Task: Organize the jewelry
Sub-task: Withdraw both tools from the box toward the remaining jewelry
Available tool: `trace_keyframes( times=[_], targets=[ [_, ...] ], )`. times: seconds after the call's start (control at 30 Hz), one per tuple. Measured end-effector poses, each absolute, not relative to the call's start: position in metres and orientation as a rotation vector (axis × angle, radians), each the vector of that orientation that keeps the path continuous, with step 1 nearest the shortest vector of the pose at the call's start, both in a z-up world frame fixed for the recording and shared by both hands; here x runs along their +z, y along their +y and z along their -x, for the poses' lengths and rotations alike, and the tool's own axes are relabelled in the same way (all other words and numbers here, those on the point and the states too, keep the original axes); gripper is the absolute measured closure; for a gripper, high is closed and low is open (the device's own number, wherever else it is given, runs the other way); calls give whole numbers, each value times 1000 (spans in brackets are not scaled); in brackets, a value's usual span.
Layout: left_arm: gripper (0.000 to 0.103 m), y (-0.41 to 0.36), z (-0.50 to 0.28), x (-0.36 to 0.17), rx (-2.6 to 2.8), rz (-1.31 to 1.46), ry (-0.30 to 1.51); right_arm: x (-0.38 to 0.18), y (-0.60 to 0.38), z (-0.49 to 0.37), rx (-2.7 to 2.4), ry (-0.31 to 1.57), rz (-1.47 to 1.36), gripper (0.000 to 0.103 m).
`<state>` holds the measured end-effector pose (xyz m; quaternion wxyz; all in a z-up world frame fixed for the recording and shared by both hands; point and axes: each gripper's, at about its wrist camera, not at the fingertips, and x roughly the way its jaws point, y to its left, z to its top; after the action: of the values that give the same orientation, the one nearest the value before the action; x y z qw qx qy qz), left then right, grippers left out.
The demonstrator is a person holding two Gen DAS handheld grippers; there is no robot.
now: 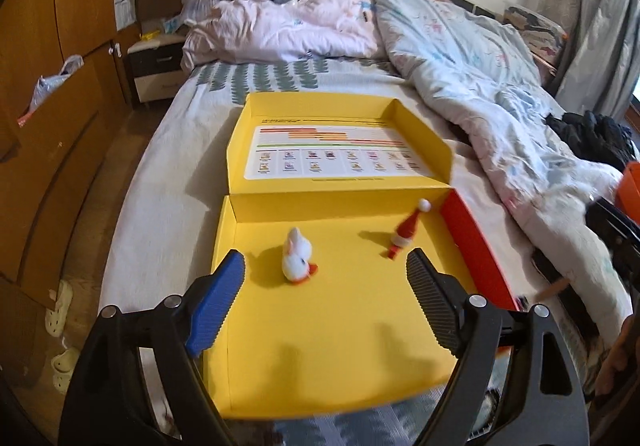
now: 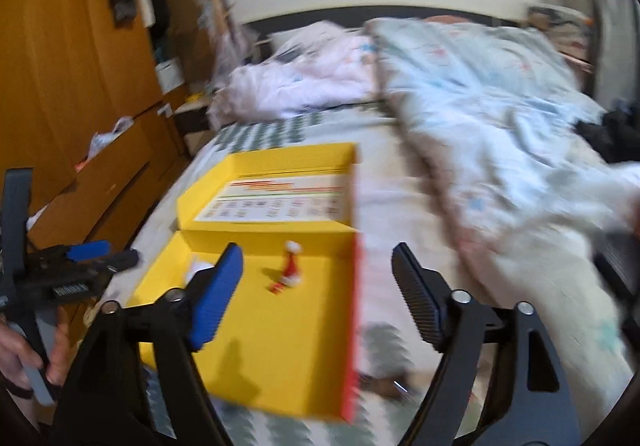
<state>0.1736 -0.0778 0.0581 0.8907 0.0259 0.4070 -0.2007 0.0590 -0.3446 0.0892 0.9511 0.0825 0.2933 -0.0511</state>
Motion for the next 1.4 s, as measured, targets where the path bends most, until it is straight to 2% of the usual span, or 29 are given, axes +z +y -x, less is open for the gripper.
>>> trace_keyframes(
  times=[0.2, 0.37, 0.7, 0.87, 1.07, 1.4],
  targets=[
    [19, -85, -133, 61, -455, -54, 811, 54, -414, 19, -259, 632, -297, 21],
    [19, -84, -101, 50, -455, -69, 802, 12, -456, 43, -313, 716, -442, 21],
    [19, 3, -68, 19, -367, -1, 863, -36, -446, 14, -306, 903, -415, 21],
    [19, 35, -58, -3, -350, -6, 901, -37, -438, 17, -309, 911, -396, 21],
    [19, 42, -51, -38, -387, 39, 1035, -39, -428, 18, -308, 923, -377, 21],
    [19, 22, -34, -65, -347, -106, 1097, -52, -431, 12, -327, 975, -352, 21]
  ],
)
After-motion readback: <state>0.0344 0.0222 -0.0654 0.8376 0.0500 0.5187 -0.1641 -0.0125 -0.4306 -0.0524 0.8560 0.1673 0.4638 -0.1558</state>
